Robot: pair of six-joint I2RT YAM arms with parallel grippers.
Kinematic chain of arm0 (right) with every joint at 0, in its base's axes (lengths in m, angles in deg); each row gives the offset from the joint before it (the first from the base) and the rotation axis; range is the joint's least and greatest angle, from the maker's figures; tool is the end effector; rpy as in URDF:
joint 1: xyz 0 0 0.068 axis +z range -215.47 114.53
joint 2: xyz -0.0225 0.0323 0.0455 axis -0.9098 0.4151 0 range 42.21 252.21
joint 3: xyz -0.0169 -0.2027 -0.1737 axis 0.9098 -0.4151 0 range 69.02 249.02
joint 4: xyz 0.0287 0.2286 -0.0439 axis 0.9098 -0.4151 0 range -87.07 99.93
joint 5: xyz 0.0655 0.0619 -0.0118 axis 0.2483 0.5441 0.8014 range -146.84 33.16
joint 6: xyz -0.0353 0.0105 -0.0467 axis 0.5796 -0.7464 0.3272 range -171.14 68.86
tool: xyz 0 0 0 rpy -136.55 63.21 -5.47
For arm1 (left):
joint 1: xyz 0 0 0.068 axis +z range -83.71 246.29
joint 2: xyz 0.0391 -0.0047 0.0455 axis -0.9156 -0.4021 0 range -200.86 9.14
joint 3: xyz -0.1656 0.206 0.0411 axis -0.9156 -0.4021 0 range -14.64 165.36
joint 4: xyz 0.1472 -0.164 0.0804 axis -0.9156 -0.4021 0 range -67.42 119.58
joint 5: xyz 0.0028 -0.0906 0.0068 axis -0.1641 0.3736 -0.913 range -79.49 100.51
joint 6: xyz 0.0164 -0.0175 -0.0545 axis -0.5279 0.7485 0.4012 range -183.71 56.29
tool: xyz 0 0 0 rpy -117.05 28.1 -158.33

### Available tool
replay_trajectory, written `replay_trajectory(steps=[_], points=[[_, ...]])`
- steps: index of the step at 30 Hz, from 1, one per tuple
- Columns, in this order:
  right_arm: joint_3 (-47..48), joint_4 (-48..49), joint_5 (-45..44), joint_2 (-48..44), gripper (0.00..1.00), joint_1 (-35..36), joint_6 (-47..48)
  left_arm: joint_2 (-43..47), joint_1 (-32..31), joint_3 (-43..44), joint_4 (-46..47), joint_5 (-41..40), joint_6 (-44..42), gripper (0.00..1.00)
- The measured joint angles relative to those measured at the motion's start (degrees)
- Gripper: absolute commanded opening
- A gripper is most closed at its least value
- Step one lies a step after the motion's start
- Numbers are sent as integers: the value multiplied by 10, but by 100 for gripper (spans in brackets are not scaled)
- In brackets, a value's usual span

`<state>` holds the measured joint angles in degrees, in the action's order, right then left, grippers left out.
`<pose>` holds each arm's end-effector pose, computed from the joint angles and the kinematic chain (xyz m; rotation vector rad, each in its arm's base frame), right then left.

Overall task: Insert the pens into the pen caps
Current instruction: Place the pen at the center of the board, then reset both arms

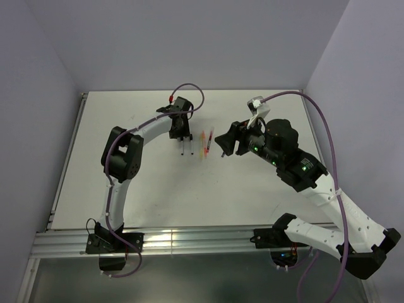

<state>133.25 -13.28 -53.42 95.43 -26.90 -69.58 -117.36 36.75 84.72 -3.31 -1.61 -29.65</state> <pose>0.1396 0.1147 0.3959 -0.3669 1.8124 0.7604 0.3976 -0.2147 0.1750 -0.1755 2.5808 -0.1315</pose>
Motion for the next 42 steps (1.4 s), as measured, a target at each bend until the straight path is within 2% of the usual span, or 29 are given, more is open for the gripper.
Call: replay_trajectory(steps=[6, 11, 14, 18, 21, 24, 32, 36, 42], points=[[-1, 0, -1, -3, 70, 0, 0, 5, 0, 0, -2, -2, 0, 48], [-1, 0, -7, -8, 71, 0, 0, 69, 0, 0, -33, 2, 0, 48], [-1, 0, -9, -9, 75, 0, 0, 153, 0, -7, -40, 14, -4, 52], [-1, 0, -12, -9, 81, -5, -3, 325, -3, -63, -38, 18, -17, 53], [-1, 1, -16, -9, 100, -8, -7, 433, -5, -110, -26, 22, -30, 53], [-2, 2, -21, -8, 100, -13, -7, 519, -5, -176, -10, 33, -48, 55], [-10, 13, -40, 2, 100, -24, -12, 652, -5, -360, 43, 39, -94, 62], [-10, 14, -45, 14, 100, -24, -12, 698, -5, -386, 68, 45, -101, 62], [-10, 14, -46, 16, 100, -25, -12, 707, -5, -386, 97, 47, -107, 62]])
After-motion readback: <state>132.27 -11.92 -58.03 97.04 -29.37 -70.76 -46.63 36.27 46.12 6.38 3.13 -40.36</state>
